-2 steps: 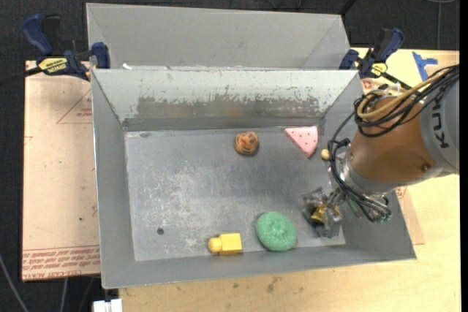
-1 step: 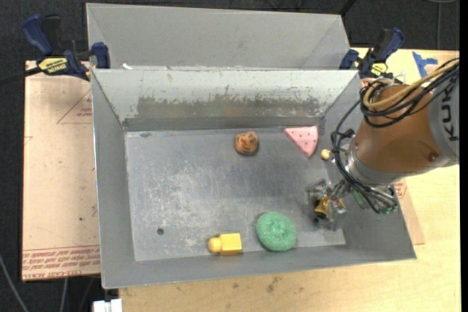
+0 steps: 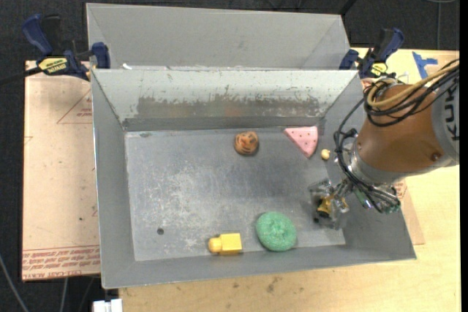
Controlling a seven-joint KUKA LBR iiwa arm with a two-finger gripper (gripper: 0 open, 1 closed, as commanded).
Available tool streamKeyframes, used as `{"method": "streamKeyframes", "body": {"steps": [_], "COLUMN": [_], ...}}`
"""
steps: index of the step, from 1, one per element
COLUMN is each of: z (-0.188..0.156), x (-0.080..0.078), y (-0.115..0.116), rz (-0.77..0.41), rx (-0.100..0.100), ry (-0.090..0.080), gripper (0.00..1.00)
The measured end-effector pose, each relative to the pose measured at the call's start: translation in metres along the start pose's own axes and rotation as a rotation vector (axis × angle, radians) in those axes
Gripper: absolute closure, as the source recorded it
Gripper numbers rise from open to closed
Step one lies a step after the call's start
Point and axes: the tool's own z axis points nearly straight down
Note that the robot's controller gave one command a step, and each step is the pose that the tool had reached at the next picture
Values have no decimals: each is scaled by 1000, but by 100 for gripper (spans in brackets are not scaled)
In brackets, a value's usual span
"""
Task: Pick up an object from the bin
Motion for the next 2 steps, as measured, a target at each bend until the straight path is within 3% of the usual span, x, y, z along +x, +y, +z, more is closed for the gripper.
{"method": "streamKeyframes", "body": {"steps": [1, 2], "z": [-50, -222], "x": [-1, -14], "y": [21, 19], "rz": [-9, -31], "rx": [-5, 1], "ry": [8, -1], "gripper": [100, 100]}}
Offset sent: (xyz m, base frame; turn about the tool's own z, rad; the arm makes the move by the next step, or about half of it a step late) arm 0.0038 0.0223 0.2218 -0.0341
